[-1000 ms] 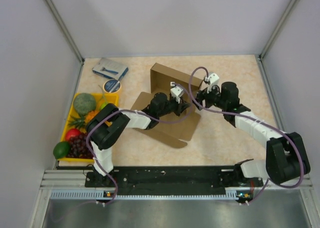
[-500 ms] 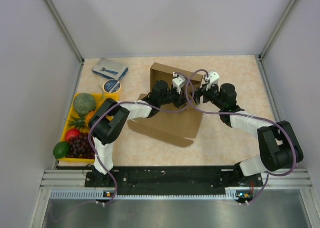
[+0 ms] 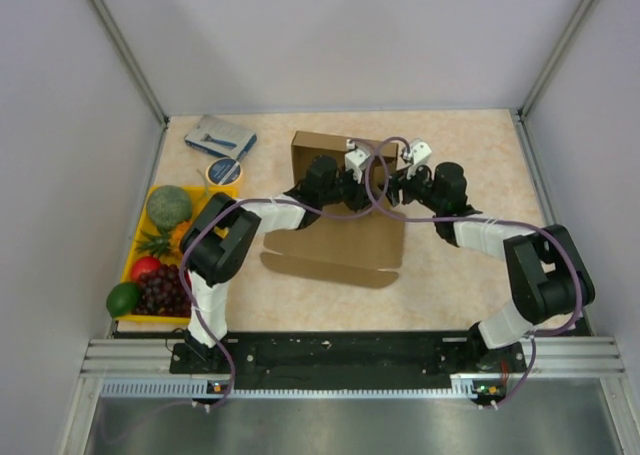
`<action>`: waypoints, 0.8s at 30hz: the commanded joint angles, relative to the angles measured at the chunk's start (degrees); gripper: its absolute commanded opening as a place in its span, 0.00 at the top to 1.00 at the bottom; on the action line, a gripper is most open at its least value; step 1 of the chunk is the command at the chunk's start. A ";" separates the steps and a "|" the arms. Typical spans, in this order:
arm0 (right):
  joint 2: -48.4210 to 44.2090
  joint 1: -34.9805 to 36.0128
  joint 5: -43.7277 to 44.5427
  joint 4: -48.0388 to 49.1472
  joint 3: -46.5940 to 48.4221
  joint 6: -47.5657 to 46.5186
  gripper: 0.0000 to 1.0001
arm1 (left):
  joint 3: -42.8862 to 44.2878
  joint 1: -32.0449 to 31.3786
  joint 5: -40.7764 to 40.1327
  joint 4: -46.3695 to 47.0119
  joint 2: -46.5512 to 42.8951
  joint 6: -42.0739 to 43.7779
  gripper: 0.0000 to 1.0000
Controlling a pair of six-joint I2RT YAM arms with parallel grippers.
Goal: Fold the paper box
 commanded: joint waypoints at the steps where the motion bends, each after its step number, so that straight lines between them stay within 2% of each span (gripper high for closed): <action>1: 1.84 -0.20 0.08 4.66 3.49 0.02 0.43 | -1.77 -0.58 -2.65 -2.66 -2.05 -0.47 0.70; 2: 2.10 -0.20 0.16 4.48 3.68 0.02 0.46 | -2.56 -0.58 -4.22 -2.39 -2.76 -0.47 0.61; 5: 2.37 -0.21 0.34 5.01 4.03 -0.15 0.46 | -7.04 -0.58 -9.06 -0.98 -6.88 -0.64 0.47; 9: 2.72 -0.21 0.43 4.65 4.82 -0.42 0.46 | -15.30 -0.32 -14.16 1.04 -15.14 -1.96 0.40; 10: 2.72 -0.29 0.34 4.83 4.99 -0.33 0.46 | -18.36 -0.14 -15.13 1.13 -18.73 -2.40 0.30; 11: 3.07 -0.21 0.51 5.09 5.00 -0.16 0.46 | -19.70 0.03 -19.14 0.78 -20.59 -4.14 0.28; 14: 3.51 -0.21 0.69 4.57 5.70 -0.15 0.46 | -23.39 1.44 -25.39 -2.64 -27.27 -6.43 0.28; 16: 3.77 -0.29 0.78 4.65 5.79 -0.15 0.46 | -24.01 2.93 -36.10 -6.41 -30.61 -8.10 0.28; 18: 4.04 -0.20 0.61 5.18 5.79 0.11 0.46 | -24.54 4.77 -45.06 -7.48 -32.03 -10.57 0.23; 19: 4.21 -0.20 0.52 5.18 5.87 0.11 0.46 | -24.46 5.91 -45.63 -7.40 -31.95 -11.44 0.19; 21: 4.57 -0.29 0.34 5.36 5.88 0.11 0.46 | -22.62 10.72 -43.89 -7.92 -30.46 -14.52 0.17; 24: 4.65 -0.20 0.34 5.79 5.70 -0.07 0.46 | -17.46 16.81 -34.68 -5.99 -24.60 -14.35 0.14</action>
